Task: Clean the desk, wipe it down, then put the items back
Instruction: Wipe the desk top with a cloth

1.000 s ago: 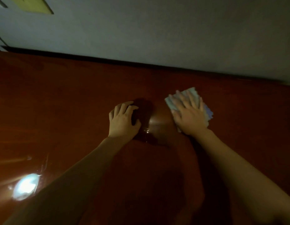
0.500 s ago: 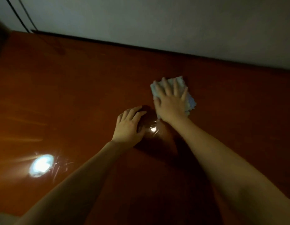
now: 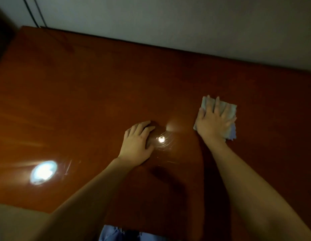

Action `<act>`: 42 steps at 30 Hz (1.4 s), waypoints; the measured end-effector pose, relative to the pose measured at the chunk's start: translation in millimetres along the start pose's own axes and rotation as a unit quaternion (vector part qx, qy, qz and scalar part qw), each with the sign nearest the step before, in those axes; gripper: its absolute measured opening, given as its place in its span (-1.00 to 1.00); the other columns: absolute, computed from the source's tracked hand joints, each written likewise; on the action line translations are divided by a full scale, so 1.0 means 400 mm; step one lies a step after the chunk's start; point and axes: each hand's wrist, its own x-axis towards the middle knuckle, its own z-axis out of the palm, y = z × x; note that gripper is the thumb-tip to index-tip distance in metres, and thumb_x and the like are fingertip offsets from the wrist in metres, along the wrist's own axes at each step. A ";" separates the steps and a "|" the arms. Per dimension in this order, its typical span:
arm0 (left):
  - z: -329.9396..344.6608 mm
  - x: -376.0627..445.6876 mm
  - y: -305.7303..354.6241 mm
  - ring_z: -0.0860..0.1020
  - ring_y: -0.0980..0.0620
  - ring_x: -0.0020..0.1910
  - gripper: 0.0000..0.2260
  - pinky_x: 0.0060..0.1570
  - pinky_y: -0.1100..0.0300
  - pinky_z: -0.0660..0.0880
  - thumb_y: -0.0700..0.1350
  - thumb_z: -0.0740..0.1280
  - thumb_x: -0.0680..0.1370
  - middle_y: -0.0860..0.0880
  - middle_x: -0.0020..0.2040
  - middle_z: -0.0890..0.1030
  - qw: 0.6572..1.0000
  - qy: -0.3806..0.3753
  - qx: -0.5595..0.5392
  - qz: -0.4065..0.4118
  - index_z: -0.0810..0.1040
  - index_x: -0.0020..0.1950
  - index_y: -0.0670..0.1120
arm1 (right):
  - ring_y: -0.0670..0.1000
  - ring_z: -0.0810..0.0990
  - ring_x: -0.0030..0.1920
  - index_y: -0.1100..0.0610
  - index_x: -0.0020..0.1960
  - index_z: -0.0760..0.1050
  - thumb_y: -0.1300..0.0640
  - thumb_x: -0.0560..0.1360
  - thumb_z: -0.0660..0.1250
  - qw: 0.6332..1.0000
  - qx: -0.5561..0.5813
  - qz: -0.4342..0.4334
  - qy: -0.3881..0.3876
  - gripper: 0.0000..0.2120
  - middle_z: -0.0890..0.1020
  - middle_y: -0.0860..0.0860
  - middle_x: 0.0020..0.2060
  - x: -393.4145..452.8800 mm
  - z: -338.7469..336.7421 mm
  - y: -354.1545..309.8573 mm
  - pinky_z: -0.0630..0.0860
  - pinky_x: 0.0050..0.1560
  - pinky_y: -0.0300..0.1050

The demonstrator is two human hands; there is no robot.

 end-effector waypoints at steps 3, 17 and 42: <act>-0.006 -0.054 -0.032 0.15 0.03 0.45 -0.53 0.39 0.11 0.06 -0.01 0.25 0.53 0.05 0.47 0.24 1.000 -0.010 0.016 0.000 0.31 0.44 0.01 | 0.21 -0.19 0.52 -0.12 0.54 -0.16 -0.12 0.63 -0.14 0.997 -0.010 -0.076 -0.017 -0.50 -0.10 0.01 0.55 -0.016 0.022 -0.127 -0.21 0.39 0.43; 0.024 -0.156 -0.009 0.09 -0.02 0.48 -0.48 0.44 0.04 -0.02 0.00 0.27 0.52 0.00 0.49 0.20 0.999 0.011 0.012 -0.048 0.27 0.46 0.00 | 0.20 0.14 0.49 -0.14 0.49 0.14 -0.18 0.54 -0.06 0.981 -0.076 -0.177 -0.017 -0.47 0.25 -0.01 0.49 -0.342 0.064 0.172 0.06 0.27 0.51; 0.050 -0.364 -0.011 0.09 0.00 0.48 -0.51 0.44 0.04 0.02 0.03 0.25 0.54 0.01 0.50 0.18 1.000 -0.025 0.015 -0.012 0.27 0.45 0.02 | 0.12 0.05 0.51 -0.15 0.51 0.00 -0.16 0.58 -0.11 0.990 -0.057 -0.120 -0.039 -0.49 0.19 -0.02 0.51 -0.613 0.112 0.180 0.03 0.36 0.43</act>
